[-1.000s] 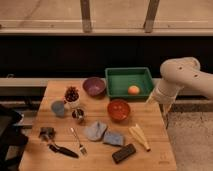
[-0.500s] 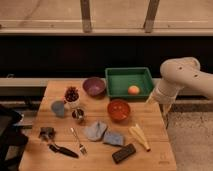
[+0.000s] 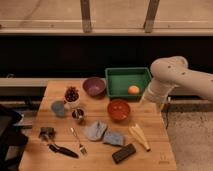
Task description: Place eraser in plastic cup
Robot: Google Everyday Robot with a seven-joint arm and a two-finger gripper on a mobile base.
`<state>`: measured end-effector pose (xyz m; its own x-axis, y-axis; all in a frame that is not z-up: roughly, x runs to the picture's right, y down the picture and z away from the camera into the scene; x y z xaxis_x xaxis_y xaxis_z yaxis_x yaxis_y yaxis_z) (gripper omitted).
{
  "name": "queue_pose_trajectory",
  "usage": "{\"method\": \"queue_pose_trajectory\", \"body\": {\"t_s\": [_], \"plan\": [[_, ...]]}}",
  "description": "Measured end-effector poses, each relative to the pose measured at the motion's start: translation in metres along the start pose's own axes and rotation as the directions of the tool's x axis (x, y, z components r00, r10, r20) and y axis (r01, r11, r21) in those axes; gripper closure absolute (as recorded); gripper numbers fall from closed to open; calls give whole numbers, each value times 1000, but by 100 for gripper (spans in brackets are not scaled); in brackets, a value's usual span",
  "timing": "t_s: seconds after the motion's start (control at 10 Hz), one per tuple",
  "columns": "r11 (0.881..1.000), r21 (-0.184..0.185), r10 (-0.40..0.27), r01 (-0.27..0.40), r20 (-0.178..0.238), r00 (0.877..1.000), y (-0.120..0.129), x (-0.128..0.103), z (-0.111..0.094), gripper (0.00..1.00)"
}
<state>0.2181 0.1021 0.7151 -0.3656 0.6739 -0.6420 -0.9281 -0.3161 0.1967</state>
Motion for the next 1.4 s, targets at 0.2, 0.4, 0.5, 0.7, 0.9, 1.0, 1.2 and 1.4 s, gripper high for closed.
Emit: {"method": "queue_pose_trajectory", "body": {"t_s": [0.2,0.4,0.5,0.7,0.9,1.0,1.2,1.4], "plan": [[1000,7,-19,19,-69,997,20,19,22,35],[1000,14,-21,23,-110,994,24,35,35,35],[1000,14,-19,21,-131,991,25,41,42,35],[1000,17,-5,8,-184,983,19,61,56,35],[1000,21,-9,15,-255,967,11,89,73,35],[999,26,-19,28,-276,961,5,96,77,35],[999,27,-28,37,-287,957,3,99,78,35],[999,26,-28,37,-288,957,3,99,78,35]]}}
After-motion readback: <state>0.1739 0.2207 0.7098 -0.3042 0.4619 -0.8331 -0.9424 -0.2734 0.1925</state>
